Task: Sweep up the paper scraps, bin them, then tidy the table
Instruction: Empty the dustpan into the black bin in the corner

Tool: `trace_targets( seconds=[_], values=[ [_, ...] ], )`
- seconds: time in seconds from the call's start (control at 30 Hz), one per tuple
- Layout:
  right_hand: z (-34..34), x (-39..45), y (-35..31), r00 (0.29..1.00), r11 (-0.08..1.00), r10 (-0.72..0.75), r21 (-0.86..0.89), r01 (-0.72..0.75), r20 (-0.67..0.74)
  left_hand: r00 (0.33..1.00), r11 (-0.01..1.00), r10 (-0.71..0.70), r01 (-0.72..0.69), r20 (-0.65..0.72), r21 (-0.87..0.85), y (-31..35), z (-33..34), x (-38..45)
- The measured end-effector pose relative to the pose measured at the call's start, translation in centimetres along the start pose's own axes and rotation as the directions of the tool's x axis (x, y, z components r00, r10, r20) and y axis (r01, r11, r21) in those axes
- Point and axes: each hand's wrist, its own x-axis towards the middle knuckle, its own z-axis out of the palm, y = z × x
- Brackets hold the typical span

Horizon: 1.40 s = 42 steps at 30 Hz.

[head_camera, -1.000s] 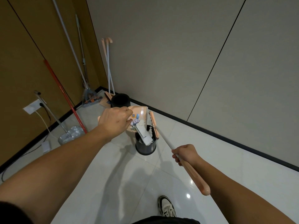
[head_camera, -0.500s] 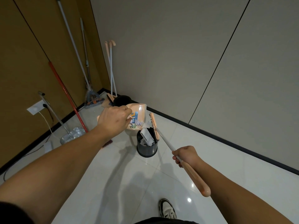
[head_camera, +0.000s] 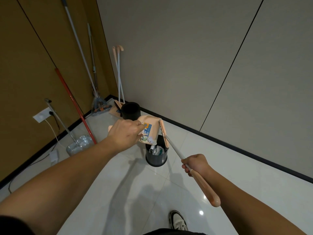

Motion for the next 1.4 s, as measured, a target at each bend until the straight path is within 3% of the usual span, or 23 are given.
trace_targets(
  seconds=[0.13,0.57,0.73,1.07,1.4],
  values=[
    [-0.1,0.0,0.3,1.000,1.000,0.008,-0.001,-0.008,-0.006,0.998,1.000,0.010,-0.009,0.055,-0.019,0.3,0.3,0.1],
    [-0.7,0.4,0.7,1.000,1.000,0.011,0.014,-0.011,-0.021,0.998,0.997,0.063,-0.064,0.021,0.044,0.2,0.1,0.9],
    [-1.0,0.8,0.5,1.000,1.000,0.009,0.020,-0.008,-0.021,0.980,0.975,0.189,-0.194,0.057,0.110,0.6,0.0,1.4],
    [-1.4,1.8,0.4,1.000,1.000,-0.021,0.018,0.021,0.018,0.985,0.981,0.173,-0.171,-0.016,0.087,-0.1,0.4,2.8],
    [-2.1,3.6,-0.6,0.998,0.999,-0.052,-0.006,0.052,0.043,0.998,0.996,0.060,-0.058,-0.035,0.066,-0.4,0.8,4.4]
  ],
)
